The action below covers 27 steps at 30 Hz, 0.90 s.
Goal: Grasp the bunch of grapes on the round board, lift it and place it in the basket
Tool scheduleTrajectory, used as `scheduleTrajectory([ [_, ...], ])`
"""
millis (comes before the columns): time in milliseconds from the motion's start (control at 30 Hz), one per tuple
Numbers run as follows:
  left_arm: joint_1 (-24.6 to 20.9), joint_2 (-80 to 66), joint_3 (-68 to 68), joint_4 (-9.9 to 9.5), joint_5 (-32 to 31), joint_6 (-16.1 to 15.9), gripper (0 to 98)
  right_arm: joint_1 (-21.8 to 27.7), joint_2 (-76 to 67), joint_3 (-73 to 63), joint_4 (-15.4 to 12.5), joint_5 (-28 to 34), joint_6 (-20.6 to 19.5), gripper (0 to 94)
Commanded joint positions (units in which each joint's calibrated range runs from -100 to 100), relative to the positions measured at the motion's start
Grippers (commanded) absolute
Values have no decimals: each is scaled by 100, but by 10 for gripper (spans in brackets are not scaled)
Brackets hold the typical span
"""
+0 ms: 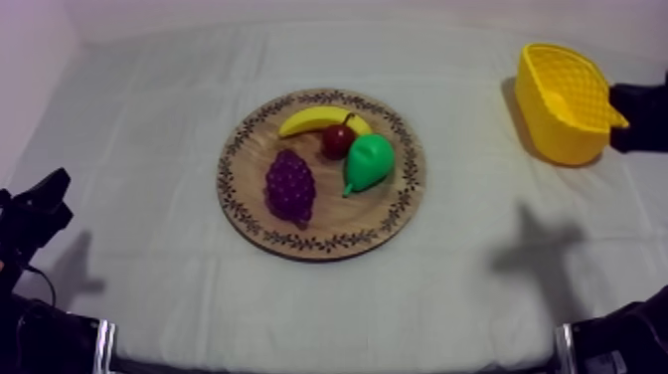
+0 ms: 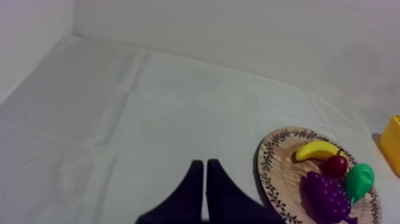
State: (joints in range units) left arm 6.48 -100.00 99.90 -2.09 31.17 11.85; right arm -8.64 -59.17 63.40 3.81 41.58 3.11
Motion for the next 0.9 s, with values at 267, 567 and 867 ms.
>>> scheduleTrajectory([
  [267,0,0,-2,-4,-5,-1,1,-1111,2626,-3031,81,1370,-480,3],
  [567,0,0,-2,-4,-5,-1,1,-1739,4135,-4960,138,2360,-1006,4],
  [867,0,0,-2,-4,-5,-1,1,-2274,5384,-6758,296,3397,-1777,3],
])
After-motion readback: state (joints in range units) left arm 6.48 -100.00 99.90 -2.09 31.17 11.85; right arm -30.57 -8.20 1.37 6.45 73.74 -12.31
